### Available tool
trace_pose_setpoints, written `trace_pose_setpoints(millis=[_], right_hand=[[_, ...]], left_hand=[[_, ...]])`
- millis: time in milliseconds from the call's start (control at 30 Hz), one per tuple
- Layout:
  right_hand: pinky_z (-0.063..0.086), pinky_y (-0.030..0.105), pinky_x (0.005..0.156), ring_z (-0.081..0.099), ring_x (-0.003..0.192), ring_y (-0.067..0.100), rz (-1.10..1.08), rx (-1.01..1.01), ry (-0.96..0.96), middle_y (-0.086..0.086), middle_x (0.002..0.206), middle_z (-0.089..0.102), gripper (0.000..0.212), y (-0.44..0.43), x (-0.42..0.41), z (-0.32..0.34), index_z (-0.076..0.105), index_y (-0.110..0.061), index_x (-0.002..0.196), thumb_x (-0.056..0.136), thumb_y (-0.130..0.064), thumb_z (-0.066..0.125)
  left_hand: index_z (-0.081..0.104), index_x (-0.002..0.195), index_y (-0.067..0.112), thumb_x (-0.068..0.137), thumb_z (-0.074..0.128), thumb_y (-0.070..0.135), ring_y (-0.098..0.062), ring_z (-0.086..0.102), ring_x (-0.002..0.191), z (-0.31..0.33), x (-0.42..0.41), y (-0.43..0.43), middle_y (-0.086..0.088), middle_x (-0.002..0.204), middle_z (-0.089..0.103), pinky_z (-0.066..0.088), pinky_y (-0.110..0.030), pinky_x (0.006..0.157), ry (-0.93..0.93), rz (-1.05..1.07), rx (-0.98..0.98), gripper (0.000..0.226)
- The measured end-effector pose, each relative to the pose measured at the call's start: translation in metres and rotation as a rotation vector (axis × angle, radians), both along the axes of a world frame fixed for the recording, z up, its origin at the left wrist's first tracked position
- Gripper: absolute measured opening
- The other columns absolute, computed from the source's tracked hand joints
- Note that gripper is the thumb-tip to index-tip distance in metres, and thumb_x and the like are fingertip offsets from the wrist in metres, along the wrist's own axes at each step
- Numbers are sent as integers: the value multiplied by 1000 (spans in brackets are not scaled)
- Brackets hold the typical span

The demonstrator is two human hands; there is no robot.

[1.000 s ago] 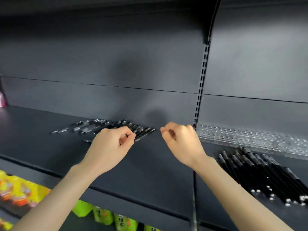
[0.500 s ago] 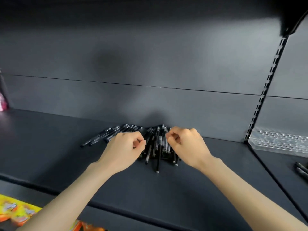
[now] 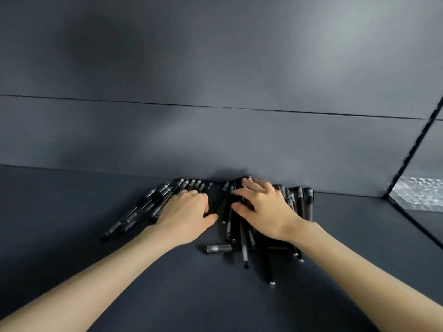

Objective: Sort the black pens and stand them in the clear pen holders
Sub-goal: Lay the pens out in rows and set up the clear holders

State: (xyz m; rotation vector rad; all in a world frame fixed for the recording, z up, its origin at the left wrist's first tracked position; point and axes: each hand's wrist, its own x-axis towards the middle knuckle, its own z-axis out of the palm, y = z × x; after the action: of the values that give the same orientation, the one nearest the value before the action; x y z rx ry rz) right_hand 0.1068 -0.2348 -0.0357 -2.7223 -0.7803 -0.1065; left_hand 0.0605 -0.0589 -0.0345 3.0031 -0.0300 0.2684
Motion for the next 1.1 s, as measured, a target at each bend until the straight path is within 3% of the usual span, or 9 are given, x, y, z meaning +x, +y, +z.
trace_pose_setpoints(millis=[167,267,400,467,533,700,833,1000,1100], right_hand=[[4,41,115,-2,145,18,-43,-35,72,-5,158,10,47,14,-3,-4,34,-30,143,98,-46,35],[5,38,113,9,144,19,-101,65,35,-4,155,23,45,24,-7,-2,43,-27,138,97,-46,37],[36,27,100,50,116,15,-185,576,130,-4,114,63,38,32,-7,7,60,-19,116,93,-47,48],[45,13,79,60,91,7,-223,860,269,-2,96,67,31,34,-6,12,60,-11,106,92,-39,54],[47,14,69,60,74,7,-240,982,311,2,84,67,22,33,-6,14,58,-6,97,95,-27,52],[53,29,62,60,57,15,-245,1269,380,6,61,62,17,20,-6,28,50,-10,89,101,-18,40],[51,32,52,49,51,16,-258,1360,421,6,58,51,19,13,-11,28,49,-10,90,102,-18,37],[35,25,41,38,52,14,-205,1455,565,1,61,44,17,12,-12,25,53,-12,95,100,-18,38],[19,18,35,27,46,10,-180,1426,658,-1,60,39,15,13,-12,26,58,-10,93,96,-15,44]], left_hand=[[59,78,15,89,53,36,-24,61,85,3,-2,11,-4,82,67,43,-33,66,-40,19,-70,25],[59,75,15,88,55,36,-24,62,77,5,-5,23,-5,74,67,47,-34,66,-118,61,-244,25],[62,77,20,87,61,35,-7,56,64,0,-11,23,7,70,65,40,-21,59,-109,-102,-644,17],[63,77,21,87,64,33,-2,55,61,-5,-13,15,7,70,66,40,-14,58,-79,-210,-721,15],[65,79,21,87,64,33,-2,54,61,-8,-12,11,7,72,67,40,-11,59,-71,-274,-752,15],[64,90,21,86,57,49,-4,49,84,-15,-2,16,10,87,56,35,-17,73,-199,-177,-433,30],[60,101,25,87,49,59,-16,42,107,-16,6,7,6,104,52,32,-30,92,-55,-87,-141,38],[64,94,23,91,50,46,-21,47,107,-8,8,6,2,107,57,30,-32,88,-29,-13,-56,27],[67,80,14,89,51,39,-24,59,90,5,0,15,-5,88,67,35,-30,74,-77,37,-28,31]])
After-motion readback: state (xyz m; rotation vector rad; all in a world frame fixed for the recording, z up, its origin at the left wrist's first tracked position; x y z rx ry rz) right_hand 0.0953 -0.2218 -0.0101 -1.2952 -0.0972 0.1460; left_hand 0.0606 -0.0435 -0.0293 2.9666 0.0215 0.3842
